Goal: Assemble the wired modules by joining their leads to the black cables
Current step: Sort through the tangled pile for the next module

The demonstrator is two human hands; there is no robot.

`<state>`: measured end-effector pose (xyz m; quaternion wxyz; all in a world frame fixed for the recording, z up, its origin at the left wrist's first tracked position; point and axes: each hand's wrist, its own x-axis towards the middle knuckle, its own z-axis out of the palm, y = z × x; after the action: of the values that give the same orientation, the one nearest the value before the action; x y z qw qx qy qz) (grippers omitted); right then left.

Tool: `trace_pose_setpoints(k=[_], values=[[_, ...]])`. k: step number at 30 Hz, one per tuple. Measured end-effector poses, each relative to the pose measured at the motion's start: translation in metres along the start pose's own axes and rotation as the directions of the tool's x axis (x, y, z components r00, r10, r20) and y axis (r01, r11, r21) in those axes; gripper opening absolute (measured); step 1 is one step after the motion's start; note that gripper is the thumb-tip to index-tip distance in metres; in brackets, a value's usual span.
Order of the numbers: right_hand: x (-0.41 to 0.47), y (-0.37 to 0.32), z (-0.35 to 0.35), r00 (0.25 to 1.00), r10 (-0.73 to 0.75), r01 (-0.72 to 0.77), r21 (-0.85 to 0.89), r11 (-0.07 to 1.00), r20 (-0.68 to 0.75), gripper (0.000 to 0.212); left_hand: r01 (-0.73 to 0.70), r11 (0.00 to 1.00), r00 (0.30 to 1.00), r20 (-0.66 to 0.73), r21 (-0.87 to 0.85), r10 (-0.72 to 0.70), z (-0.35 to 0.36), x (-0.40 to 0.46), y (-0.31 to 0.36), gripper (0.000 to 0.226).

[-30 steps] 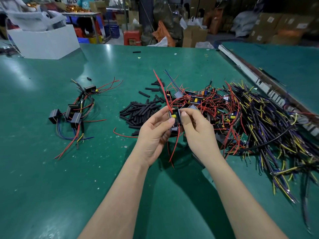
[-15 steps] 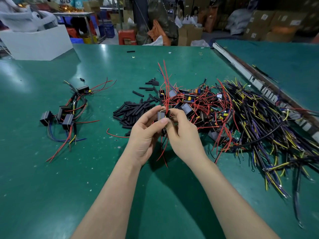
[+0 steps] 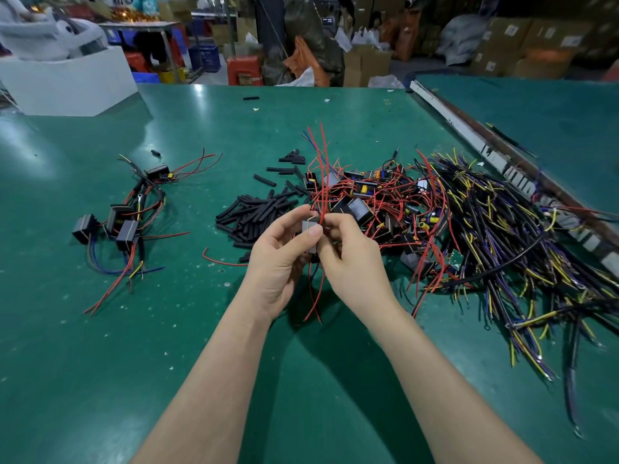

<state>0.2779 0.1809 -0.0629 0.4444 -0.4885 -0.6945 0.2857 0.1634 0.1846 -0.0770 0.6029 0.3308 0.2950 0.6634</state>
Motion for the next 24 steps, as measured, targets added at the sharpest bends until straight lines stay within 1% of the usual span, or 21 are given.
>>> trace_pose_setpoints(k=[1,3,5,7,9,11,13,15,16,17,19,20,22,24], values=[[0.001,0.001,0.000,1.000,0.020,-0.020,0.039,0.999,-0.005,0.014,0.003,1.000,1.000,-0.012,0.001,-0.003,0.000,0.000,0.000,0.034],[0.003,0.002,-0.001,0.998,0.060,-0.058,0.099,0.993,-0.021,0.018,0.009,1.000,1.000,-0.017,-0.005,-0.009,0.000,0.001,-0.001,0.030],[0.004,0.004,-0.004,0.995,0.092,-0.086,0.131,0.988,-0.036,0.021,0.009,1.000,1.000,0.005,0.026,-0.009,0.001,0.001,-0.001,0.029],[0.005,0.005,-0.007,0.994,0.095,-0.088,0.125,0.988,-0.055,0.019,0.006,0.996,0.999,0.039,0.093,-0.009,0.002,-0.001,-0.001,0.032],[0.005,0.006,-0.009,0.996,0.060,-0.056,0.061,0.997,-0.061,0.015,0.010,0.989,0.999,0.030,0.151,-0.015,0.003,-0.002,-0.003,0.033],[0.004,0.005,-0.010,0.998,-0.006,0.004,-0.034,0.999,-0.065,0.016,0.006,0.985,0.999,-0.039,0.174,0.001,0.003,-0.001,-0.003,0.027],[0.005,0.005,-0.013,0.995,-0.055,0.046,-0.095,0.994,-0.089,0.019,-0.042,0.990,0.990,-0.126,0.132,0.059,0.003,0.002,0.000,0.017],[0.007,0.005,-0.016,0.990,-0.045,0.035,-0.076,0.996,-0.135,0.019,-0.104,0.994,0.969,-0.223,0.032,0.108,0.002,0.005,0.006,0.015],[0.007,0.005,-0.018,0.988,-0.022,0.014,-0.051,0.999,-0.154,0.019,-0.127,0.992,0.957,-0.264,0.005,0.123,0.002,0.007,0.009,0.015],[0.008,0.006,-0.020,0.987,0.004,-0.009,-0.030,1.000,-0.164,0.017,-0.135,0.991,0.946,-0.295,0.024,0.136,0.001,0.008,0.012,0.014],[0.009,0.009,-0.021,0.987,0.046,-0.049,-0.016,0.999,-0.151,0.014,-0.109,0.980,0.940,-0.303,0.168,0.156,0.005,0.011,0.015,0.014],[0.010,0.011,-0.021,0.989,0.054,-0.059,-0.028,0.998,-0.138,0.014,-0.093,0.962,0.948,-0.274,0.255,0.164,0.010,0.014,0.018,0.015],[0.010,0.013,-0.018,0.990,0.042,-0.053,-0.084,0.995,-0.133,0.015,-0.087,0.904,0.972,-0.165,0.419,0.170,0.025,0.026,0.024,0.011],[0.010,0.015,-0.017,0.989,0.038,-0.056,-0.119,0.991,-0.143,0.017,-0.088,0.852,0.985,-0.083,0.516,0.152,0.044,0.046,0.030,0.007]])
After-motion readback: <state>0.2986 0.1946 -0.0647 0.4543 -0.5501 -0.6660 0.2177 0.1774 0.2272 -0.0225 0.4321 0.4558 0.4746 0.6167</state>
